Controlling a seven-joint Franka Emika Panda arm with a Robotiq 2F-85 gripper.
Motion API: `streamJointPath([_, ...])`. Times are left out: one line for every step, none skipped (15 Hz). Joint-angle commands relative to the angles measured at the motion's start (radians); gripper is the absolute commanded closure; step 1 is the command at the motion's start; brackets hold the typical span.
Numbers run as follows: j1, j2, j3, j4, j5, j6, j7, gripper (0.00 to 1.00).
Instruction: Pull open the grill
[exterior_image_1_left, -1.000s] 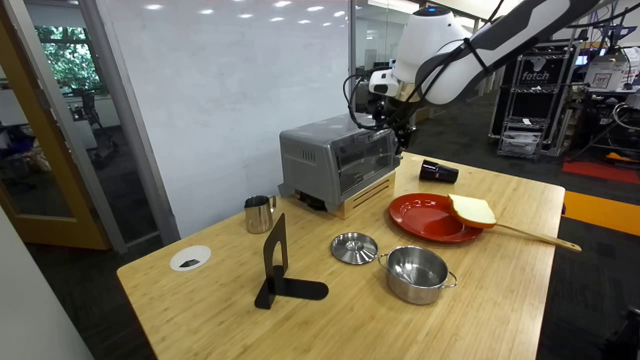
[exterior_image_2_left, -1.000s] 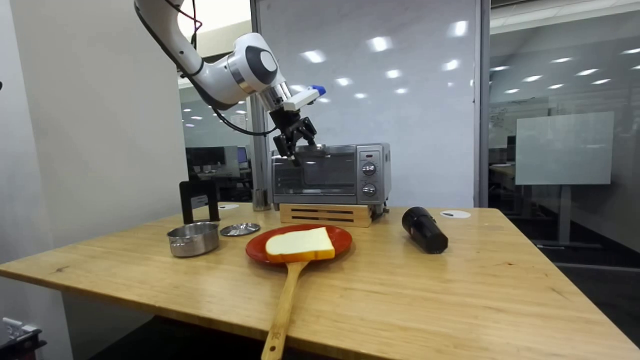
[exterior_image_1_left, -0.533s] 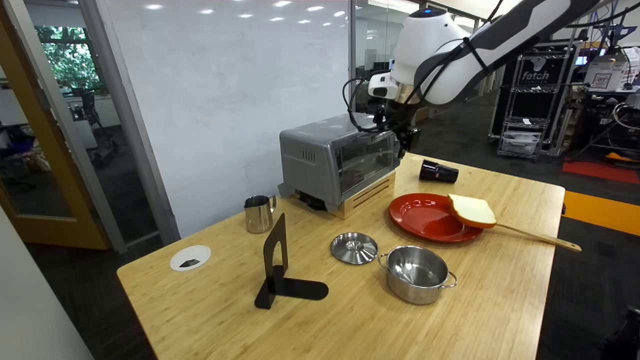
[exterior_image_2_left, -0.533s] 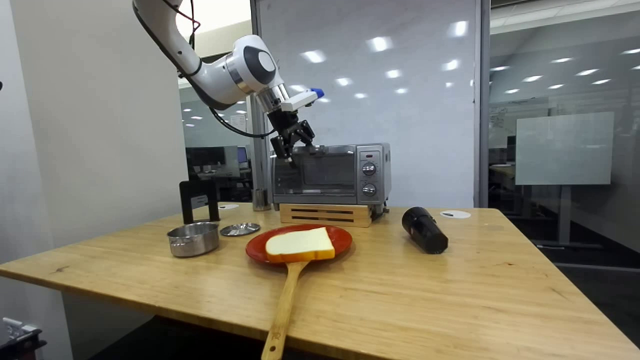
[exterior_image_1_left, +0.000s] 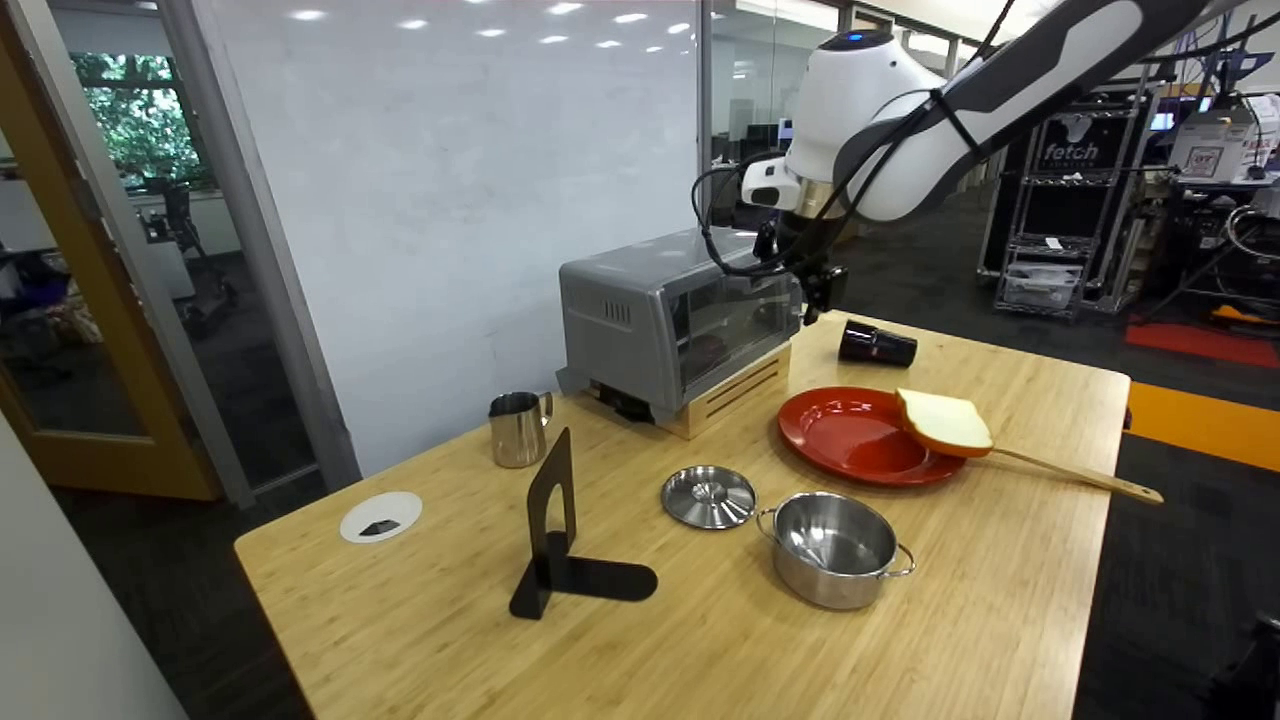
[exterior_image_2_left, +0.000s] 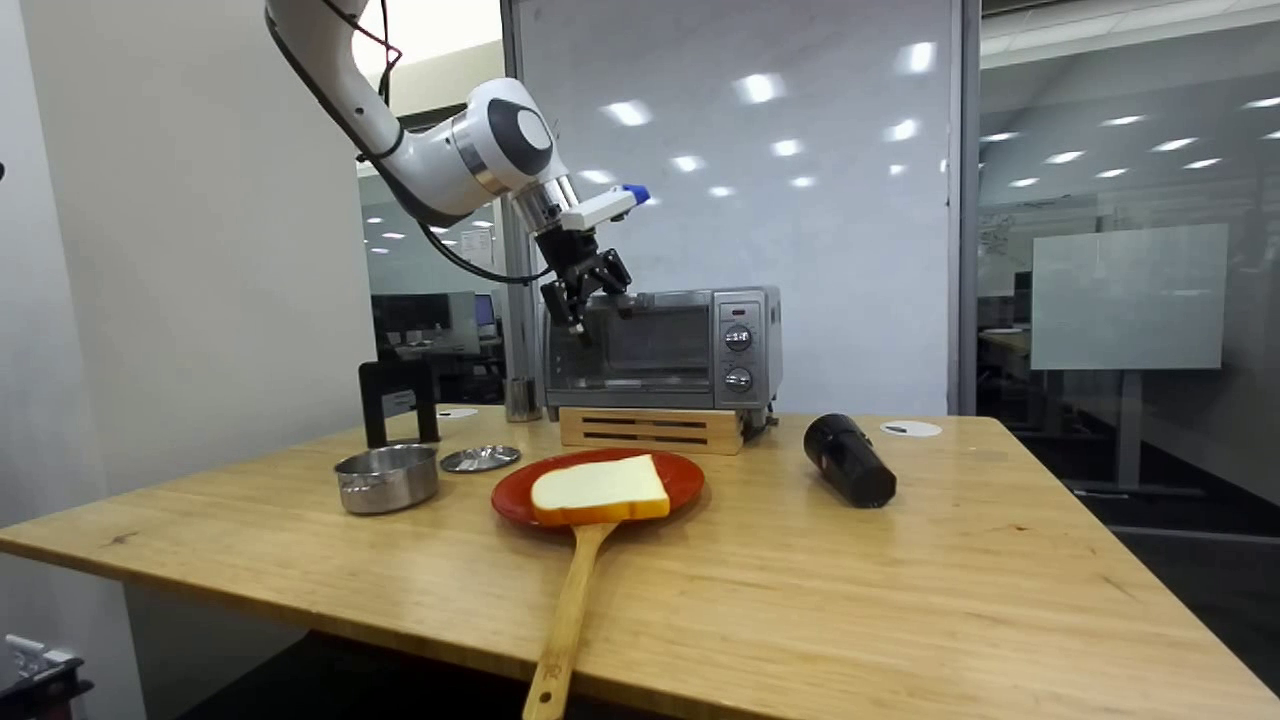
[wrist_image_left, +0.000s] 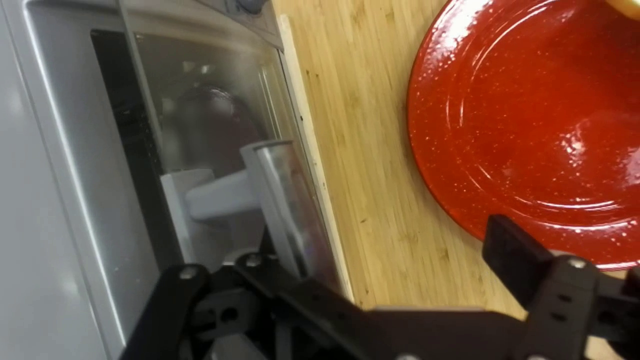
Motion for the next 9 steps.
streamJointPath([0.011,-0.028,-0.019,-0.067,-0.045,0.026,0.033,0.00])
streamJointPath([0.012,-0.032,-0.020,-0.081,-0.054,0.036,0.040,0.00])
streamJointPath([0.012,-0.036,-0.019,-0.094,-0.060,0.039,0.044,0.00])
streamJointPath([0.012,-0.042,-0.018,-0.108,-0.065,0.042,0.047,0.00])
streamJointPath([0.013,-0.050,-0.017,-0.123,-0.074,0.052,0.056,0.00])
streamJointPath([0.014,-0.061,-0.016,-0.142,-0.080,0.059,0.060,0.00])
streamJointPath([0.014,-0.071,-0.014,-0.158,-0.086,0.065,0.063,0.00])
streamJointPath([0.016,-0.082,-0.013,-0.177,-0.091,0.071,0.066,0.00])
streamJointPath([0.017,-0.093,-0.011,-0.194,-0.091,0.076,0.068,0.00])
